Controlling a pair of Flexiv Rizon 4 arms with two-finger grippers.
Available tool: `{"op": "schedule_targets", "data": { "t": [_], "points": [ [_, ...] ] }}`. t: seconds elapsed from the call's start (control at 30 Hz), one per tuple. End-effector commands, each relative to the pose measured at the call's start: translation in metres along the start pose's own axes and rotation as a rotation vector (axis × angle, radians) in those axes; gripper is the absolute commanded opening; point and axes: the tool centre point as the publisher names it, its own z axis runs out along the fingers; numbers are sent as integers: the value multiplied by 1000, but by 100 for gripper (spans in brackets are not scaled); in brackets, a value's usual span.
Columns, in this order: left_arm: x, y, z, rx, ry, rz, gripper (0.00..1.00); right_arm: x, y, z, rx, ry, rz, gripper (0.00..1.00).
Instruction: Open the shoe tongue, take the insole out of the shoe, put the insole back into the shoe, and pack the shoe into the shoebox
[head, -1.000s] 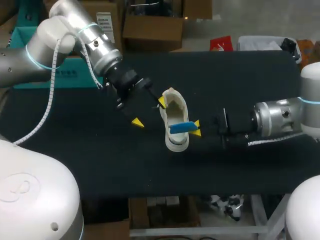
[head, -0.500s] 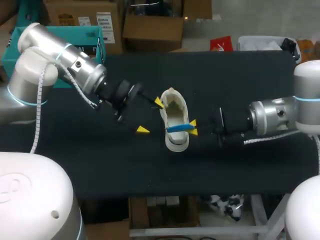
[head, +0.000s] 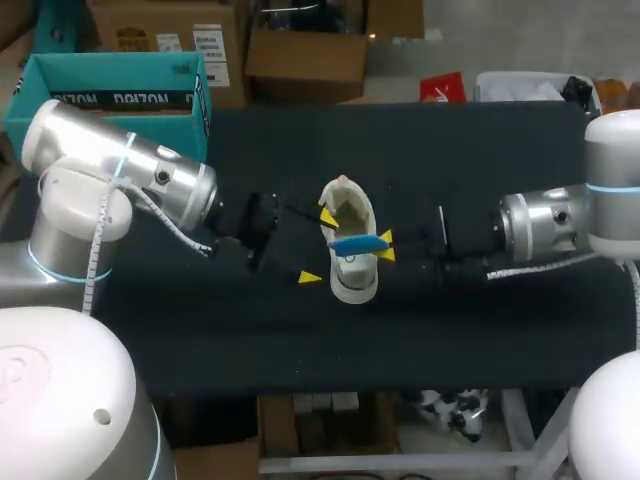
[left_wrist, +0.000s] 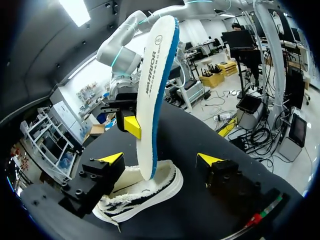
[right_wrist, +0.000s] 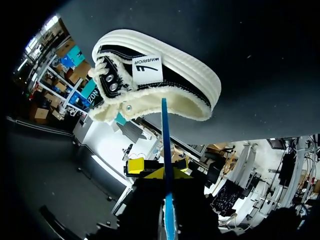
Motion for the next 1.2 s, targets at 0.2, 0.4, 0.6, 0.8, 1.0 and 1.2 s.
{"op": "schedule_targets", "data": {
  "t": [0.2, 0.4, 0.6, 0.8, 1.0, 1.2],
  "points": [
    [-3, -2, 15, -23, -406, -2, 79, -6, -2, 3, -25, 10, 1, 0],
    [-4, -4, 17, -22, -411, 3, 52, -8, -1, 4, -30, 20, -4, 0],
    [-6, -4, 20, -20, -411, 1, 50, -8, 1, 6, -28, 22, -6, 0],
    [-9, -3, 28, -23, -406, -4, 46, -8, 1, 9, -22, 22, -8, 0],
    [-11, -1, 32, -20, -399, -16, 22, -7, 1, 12, -20, 22, -18, 0],
    [-14, 2, 35, -30, -402, -25, 0, -8, 4, 14, -8, 20, -26, 0]
  ]
}}
